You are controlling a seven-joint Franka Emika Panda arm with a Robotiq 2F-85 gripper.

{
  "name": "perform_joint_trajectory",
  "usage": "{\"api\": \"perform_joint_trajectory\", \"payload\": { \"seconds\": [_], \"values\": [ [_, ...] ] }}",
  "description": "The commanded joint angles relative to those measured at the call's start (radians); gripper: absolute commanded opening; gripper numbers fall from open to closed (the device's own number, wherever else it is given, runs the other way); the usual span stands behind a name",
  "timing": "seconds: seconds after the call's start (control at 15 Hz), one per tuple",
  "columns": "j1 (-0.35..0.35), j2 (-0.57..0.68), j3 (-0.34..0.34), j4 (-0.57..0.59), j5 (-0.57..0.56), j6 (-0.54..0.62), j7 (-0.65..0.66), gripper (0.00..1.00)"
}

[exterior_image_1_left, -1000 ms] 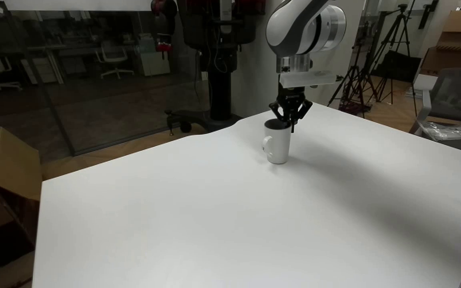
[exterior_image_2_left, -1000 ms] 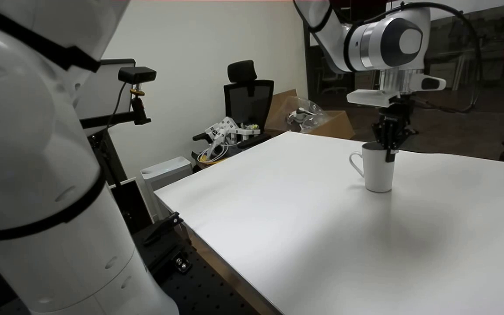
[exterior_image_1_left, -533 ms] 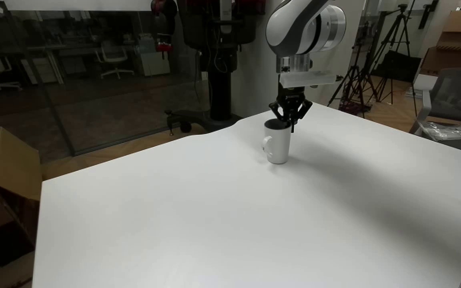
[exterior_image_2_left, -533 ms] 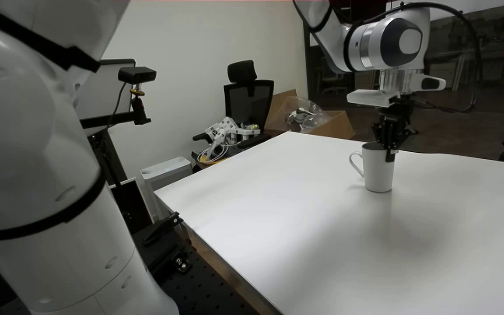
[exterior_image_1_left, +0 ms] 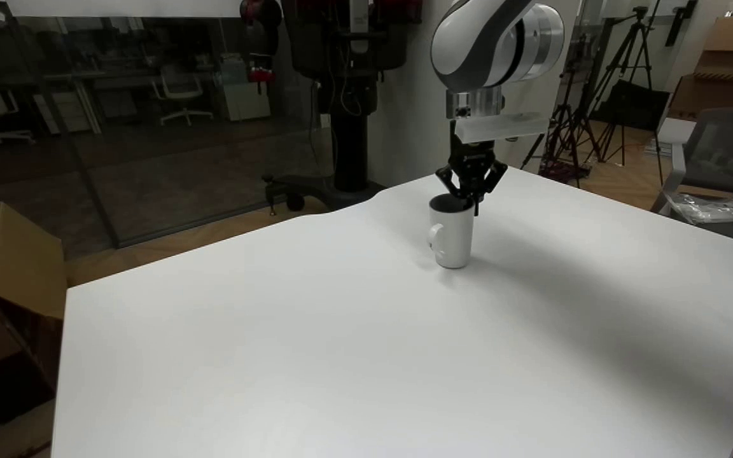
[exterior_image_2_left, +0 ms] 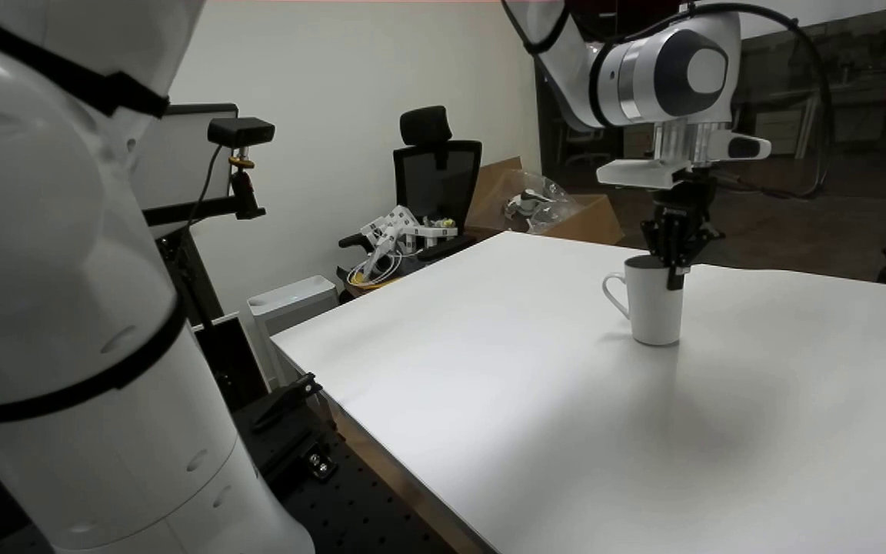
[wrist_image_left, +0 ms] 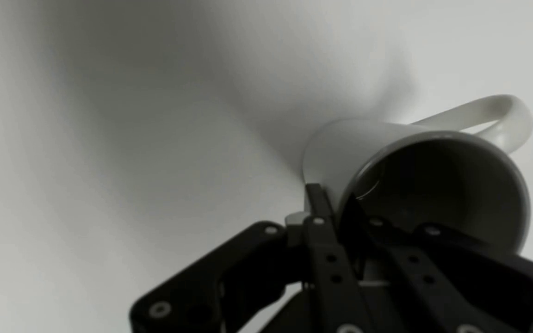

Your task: Move the mug to the center of the table

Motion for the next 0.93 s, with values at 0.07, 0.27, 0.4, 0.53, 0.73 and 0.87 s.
{"api": "perform_joint_trajectory", "payload": {
  "seconds": [0.07,0.27,0.4,0.53,0.73,0.87],
  "values": [
    [0.017,-0.194,-0.012,-0.251,-0.029,0.054,-0.003,0.02],
    [0.018,-0.268,0.002,-0.373,-0.031,0.148,-0.037,0.02],
    [0.016,-0.295,0.019,-0.431,-0.015,0.210,-0.060,0.02],
    [0.012,-0.312,0.039,-0.474,0.007,0.245,-0.085,0.02],
    [0.005,-0.331,0.068,-0.520,0.044,0.282,-0.123,0.02],
    [0.001,-0.332,0.081,-0.533,0.071,0.295,-0.146,0.02]
  ]
}}
